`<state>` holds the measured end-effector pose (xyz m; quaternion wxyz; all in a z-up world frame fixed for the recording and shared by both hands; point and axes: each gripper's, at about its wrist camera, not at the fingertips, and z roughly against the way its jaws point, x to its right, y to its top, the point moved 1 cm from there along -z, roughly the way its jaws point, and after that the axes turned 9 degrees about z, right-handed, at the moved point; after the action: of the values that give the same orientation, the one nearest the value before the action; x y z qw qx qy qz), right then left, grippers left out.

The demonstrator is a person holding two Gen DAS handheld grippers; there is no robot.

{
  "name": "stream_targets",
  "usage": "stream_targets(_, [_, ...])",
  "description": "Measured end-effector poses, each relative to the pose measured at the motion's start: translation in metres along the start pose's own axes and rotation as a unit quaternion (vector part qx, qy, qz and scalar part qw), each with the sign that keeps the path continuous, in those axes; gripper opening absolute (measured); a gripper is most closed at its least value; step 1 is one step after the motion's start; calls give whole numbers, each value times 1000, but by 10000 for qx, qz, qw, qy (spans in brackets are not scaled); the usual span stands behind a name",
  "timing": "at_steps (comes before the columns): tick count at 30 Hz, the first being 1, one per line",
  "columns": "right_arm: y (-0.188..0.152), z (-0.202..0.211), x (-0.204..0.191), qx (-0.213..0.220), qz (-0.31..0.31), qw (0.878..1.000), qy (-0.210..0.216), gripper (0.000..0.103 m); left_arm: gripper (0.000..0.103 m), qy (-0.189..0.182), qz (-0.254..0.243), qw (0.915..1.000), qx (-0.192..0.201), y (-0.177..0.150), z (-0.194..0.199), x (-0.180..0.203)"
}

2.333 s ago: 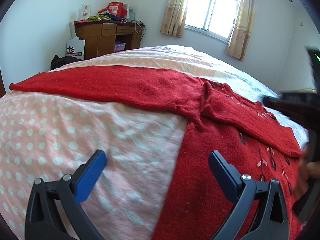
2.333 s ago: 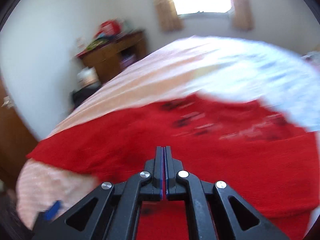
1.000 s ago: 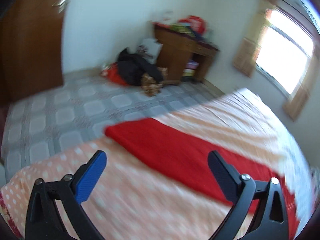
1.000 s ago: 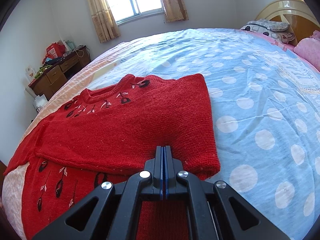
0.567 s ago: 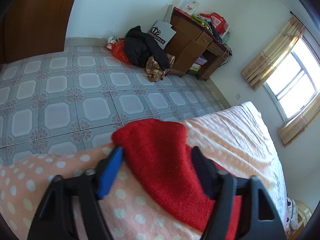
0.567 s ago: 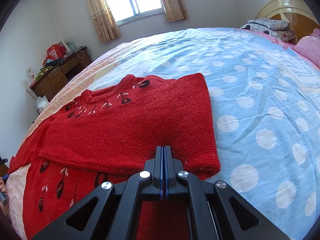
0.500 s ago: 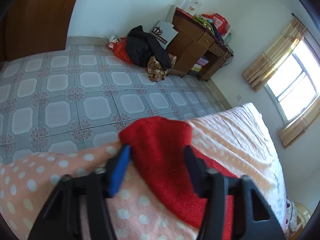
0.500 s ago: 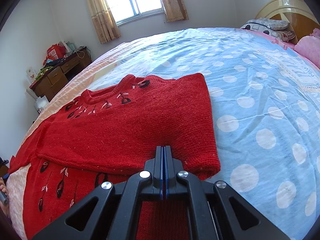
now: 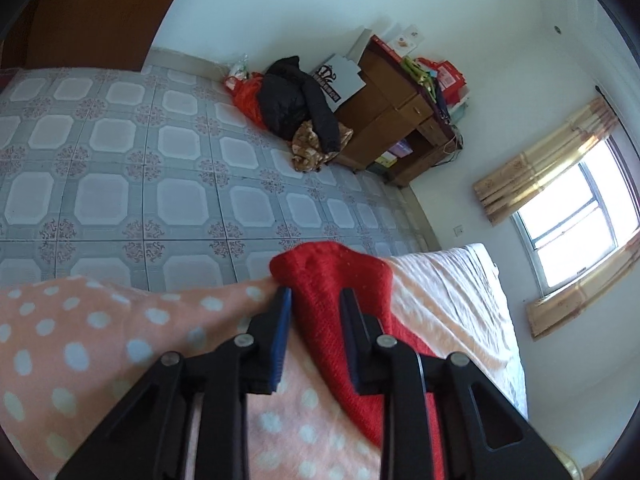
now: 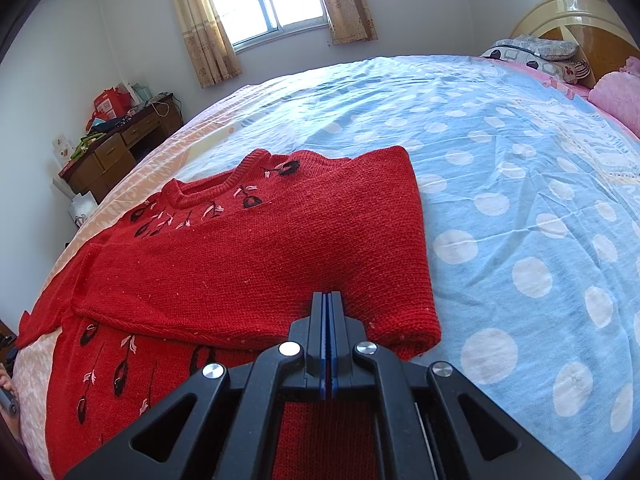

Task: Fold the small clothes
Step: 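Reach the left tool to the other sleeve cuff and grasp it, then lift the held sleeve and lay it across the body with the left tool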

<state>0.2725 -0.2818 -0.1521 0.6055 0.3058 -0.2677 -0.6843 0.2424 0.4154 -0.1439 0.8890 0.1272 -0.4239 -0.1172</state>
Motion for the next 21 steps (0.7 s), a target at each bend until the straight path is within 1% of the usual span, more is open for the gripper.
stream_targets(3, [0,0,0,0,11,10000,-10,0,30,-96,48,9998,-167,6,-9,3])
stream_targets(5, [0,0,0,0,2,10000,-2,0,30,-71,-48,9998,-186,5,-10,2])
stream_targets(7, [0,0,0,1,8,10000,-8,0,29,-90,-134,9998,-120,2,-8,2])
stream_targets(10, [0,0,0,1,20,10000,-20,0,17,-81,-188,9998,-52,-1,-5,-1])
stream_targets(14, [0,0,0,6,12,10000,-13,0,9,-223,-148,9996,-71,0,-4,-4])
stream_targets(18, [0,0,0,23,-8,10000,10,0,6,-448,-222,9987,-102,-3,0,1])
stream_targets(20, [0,0,1,29,-18,10000,20,0,5,-512,-429,9977,-54,-6,5,10])
stream_targets(21, [0,0,0,30,-21,10000,24,0,5,-556,-616,9966,-3,-8,9,18])
